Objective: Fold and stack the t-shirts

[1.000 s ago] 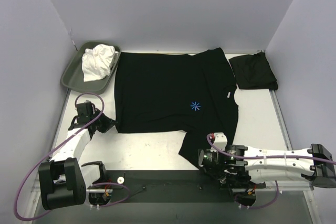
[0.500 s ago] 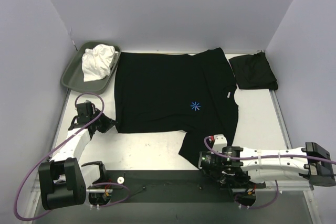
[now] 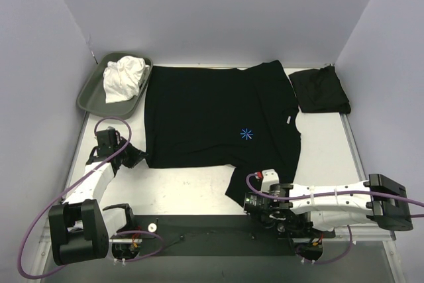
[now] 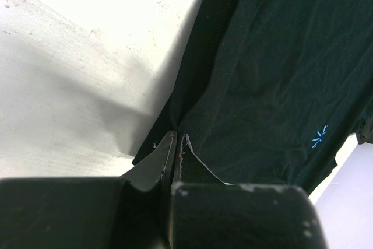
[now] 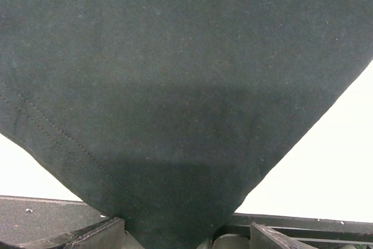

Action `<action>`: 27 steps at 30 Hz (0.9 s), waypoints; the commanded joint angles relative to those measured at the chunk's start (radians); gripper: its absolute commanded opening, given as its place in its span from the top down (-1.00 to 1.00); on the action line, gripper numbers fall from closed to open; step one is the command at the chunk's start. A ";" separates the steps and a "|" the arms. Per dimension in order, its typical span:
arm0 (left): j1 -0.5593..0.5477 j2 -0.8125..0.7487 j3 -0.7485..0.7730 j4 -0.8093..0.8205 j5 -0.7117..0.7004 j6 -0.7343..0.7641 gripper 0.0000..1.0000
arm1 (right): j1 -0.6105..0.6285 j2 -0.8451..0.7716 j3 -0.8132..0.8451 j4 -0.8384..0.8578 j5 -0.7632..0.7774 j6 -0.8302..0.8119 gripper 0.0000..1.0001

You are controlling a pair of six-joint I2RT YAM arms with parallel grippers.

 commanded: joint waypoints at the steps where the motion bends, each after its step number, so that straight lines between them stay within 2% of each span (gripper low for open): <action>1: 0.009 -0.006 0.001 0.034 0.013 0.022 1.00 | -0.012 0.021 -0.042 0.111 0.041 0.009 -0.75; 12: 0.012 -0.002 0.001 0.034 0.016 0.024 1.00 | -0.026 0.021 -0.129 0.183 0.016 0.029 -0.72; 17: 0.012 0.000 0.006 0.031 0.015 0.025 1.00 | -0.031 0.014 -0.132 0.191 0.013 0.038 -0.40; 18: 0.014 0.000 0.006 0.031 0.015 0.025 1.00 | -0.032 0.014 -0.132 0.191 0.010 0.039 -0.23; 21: 0.014 0.000 0.007 0.031 0.015 0.027 1.00 | -0.032 0.016 -0.135 0.194 0.007 0.043 0.06; 27: 0.017 0.000 0.010 0.028 0.013 0.030 1.00 | -0.031 0.018 -0.140 0.196 0.004 0.049 0.26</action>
